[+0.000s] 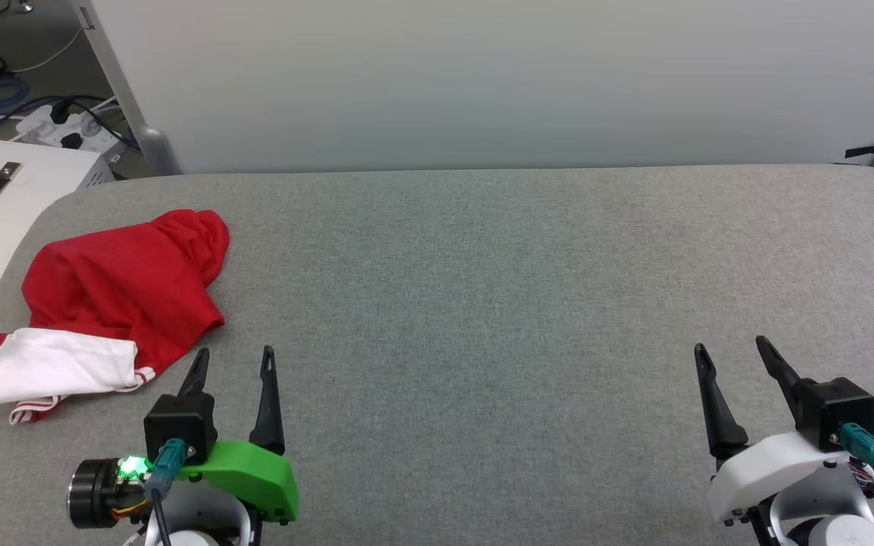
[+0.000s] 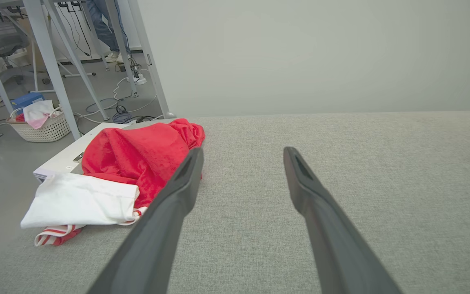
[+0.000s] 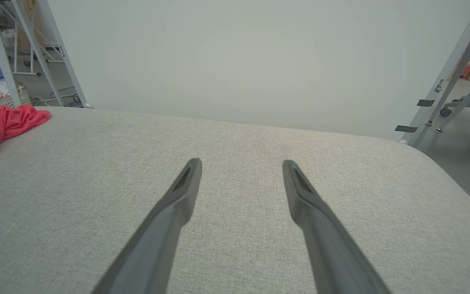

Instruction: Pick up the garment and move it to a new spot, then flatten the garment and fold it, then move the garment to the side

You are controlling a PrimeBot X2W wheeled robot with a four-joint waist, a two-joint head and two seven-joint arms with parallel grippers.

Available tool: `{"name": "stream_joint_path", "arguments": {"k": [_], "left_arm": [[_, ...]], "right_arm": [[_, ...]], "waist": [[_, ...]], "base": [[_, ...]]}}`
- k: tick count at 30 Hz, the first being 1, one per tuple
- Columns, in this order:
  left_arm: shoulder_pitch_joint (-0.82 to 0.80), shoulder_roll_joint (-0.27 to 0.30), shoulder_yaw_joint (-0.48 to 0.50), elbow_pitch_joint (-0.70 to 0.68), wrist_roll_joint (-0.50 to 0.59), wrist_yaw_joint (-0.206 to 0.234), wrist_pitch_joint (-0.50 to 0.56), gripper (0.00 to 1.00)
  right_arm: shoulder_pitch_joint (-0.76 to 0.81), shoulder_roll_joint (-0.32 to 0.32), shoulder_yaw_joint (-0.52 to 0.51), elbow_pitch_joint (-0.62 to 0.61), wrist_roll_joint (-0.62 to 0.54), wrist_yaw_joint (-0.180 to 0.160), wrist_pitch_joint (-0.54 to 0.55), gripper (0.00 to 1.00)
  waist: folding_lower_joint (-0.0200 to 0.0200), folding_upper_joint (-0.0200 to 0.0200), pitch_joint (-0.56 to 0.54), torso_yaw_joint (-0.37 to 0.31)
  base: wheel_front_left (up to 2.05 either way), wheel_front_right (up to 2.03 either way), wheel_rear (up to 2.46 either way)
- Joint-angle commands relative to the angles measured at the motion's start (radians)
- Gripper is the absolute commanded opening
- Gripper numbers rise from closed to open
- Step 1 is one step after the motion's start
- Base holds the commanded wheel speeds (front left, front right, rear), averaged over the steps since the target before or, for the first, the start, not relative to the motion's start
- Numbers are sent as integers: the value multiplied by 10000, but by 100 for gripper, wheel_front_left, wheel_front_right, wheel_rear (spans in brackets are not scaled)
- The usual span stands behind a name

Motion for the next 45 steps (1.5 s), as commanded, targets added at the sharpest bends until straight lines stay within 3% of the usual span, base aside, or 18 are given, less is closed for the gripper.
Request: {"name": "stream_joint_path", "arguments": {"k": [1, 45], "left_arm": [[-49, -7, -27, -47, -87, 79, -123, 100], [95, -24, -232, -219, -433, 296, -1053, 100]], "right_arm": [[11, -5, -50, -102, 100, -1, -132, 100], [373, -9, -141, -753, 919, -4, -1051, 100]], "waist": [[0, 0, 6, 3], [0, 0, 28, 109]], "base": [[0, 0, 0], [0, 0, 0]]}}
